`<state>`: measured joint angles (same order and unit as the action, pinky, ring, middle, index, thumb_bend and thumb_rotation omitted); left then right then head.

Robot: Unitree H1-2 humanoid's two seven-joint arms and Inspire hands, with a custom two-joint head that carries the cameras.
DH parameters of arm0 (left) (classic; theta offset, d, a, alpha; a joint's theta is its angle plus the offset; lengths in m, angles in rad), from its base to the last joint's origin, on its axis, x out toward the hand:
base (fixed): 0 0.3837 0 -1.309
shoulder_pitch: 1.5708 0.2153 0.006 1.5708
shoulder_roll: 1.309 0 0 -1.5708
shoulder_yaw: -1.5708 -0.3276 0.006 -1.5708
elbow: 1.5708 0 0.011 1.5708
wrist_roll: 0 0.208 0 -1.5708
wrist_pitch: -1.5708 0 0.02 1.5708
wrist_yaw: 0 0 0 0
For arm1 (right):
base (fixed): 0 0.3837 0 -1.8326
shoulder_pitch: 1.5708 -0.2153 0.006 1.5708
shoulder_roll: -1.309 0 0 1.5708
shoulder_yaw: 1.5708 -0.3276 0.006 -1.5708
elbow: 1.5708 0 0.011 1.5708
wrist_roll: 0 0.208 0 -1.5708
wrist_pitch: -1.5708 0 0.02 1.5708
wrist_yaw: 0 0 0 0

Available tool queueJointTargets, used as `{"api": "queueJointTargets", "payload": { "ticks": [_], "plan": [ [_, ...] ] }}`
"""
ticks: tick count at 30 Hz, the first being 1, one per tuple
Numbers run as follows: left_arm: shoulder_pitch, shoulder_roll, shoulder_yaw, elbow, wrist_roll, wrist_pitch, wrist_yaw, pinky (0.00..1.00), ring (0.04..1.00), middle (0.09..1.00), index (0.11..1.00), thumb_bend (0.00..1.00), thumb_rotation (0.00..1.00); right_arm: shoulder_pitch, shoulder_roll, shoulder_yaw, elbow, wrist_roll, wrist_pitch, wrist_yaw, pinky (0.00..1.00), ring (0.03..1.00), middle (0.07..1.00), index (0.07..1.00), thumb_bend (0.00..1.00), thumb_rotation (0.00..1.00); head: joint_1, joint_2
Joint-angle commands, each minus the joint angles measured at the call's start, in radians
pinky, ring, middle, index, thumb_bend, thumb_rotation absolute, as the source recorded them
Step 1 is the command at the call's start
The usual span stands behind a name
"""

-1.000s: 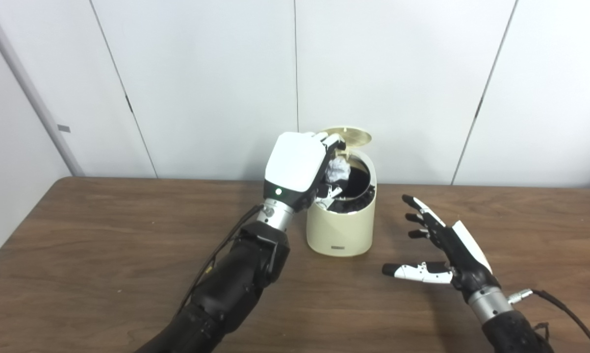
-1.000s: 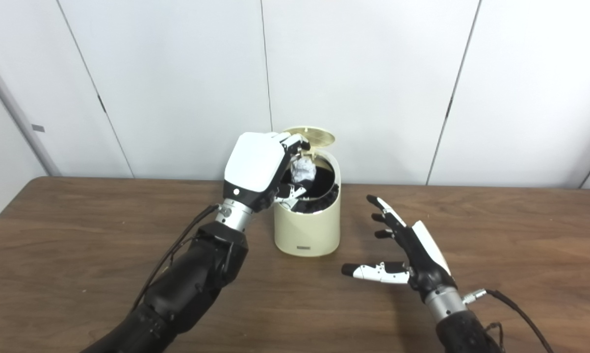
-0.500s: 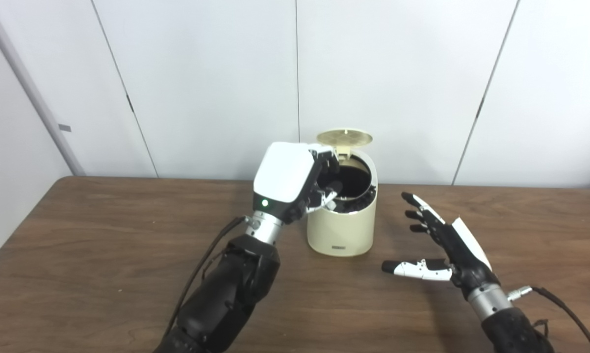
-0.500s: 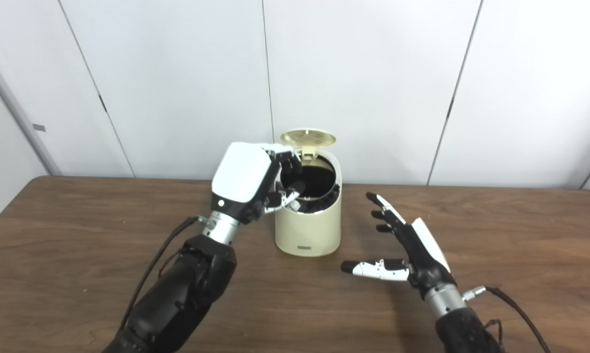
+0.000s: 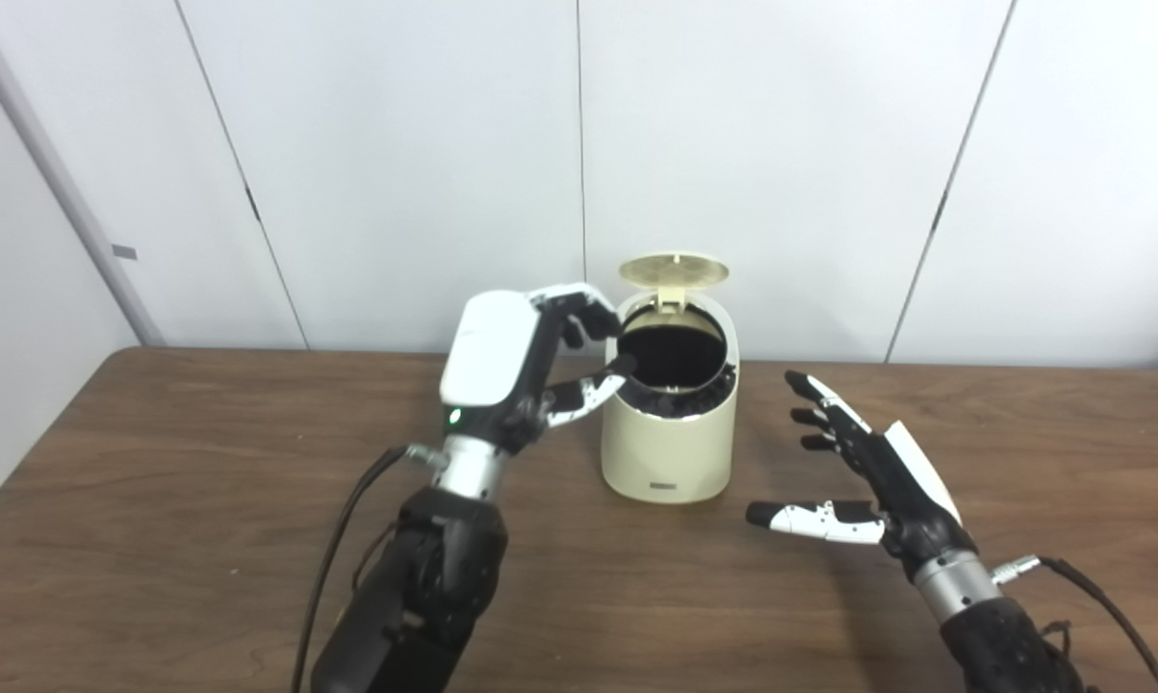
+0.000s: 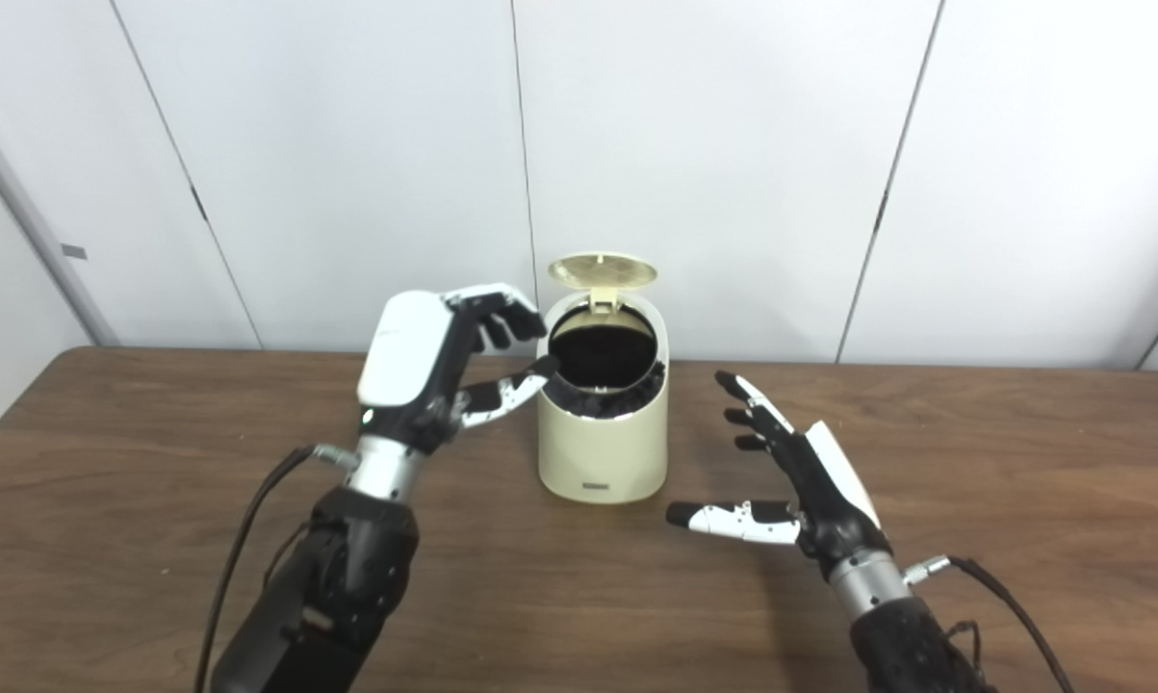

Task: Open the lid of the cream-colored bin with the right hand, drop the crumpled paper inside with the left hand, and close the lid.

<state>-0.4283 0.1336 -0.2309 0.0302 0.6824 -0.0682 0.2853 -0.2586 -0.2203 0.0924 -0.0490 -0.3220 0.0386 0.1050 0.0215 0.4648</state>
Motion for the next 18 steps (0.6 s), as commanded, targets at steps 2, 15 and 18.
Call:
{"api": "queueJointTargets", "payload": {
  "ticks": [2,15,18],
  "plan": [
    [0.027,-0.033,0.048,-0.053,-0.109,-0.057,0.014,0.45,0.592,0.684,0.699,0.71,0.15,-0.052,-0.004,-0.014,-0.008,0.013,-0.083,-0.033,0.77,0.870,0.931,0.909,0.81,0.38,-0.001,-0.002],
    [0.228,-0.065,0.147,-0.079,-0.433,-0.204,-0.090,0.61,0.748,0.821,0.869,0.69,0.29,-0.196,-0.053,-0.014,0.013,-0.079,-0.113,-0.051,0.86,0.933,0.924,0.909,0.77,0.47,-0.008,-0.021],
    [0.245,-0.065,0.153,-0.072,-0.450,-0.208,-0.108,0.63,0.758,0.818,0.869,0.69,0.29,-0.238,-0.069,-0.003,0.020,-0.118,-0.125,-0.056,0.92,0.960,0.923,0.911,0.78,0.53,-0.009,-0.026]
  ]
}}
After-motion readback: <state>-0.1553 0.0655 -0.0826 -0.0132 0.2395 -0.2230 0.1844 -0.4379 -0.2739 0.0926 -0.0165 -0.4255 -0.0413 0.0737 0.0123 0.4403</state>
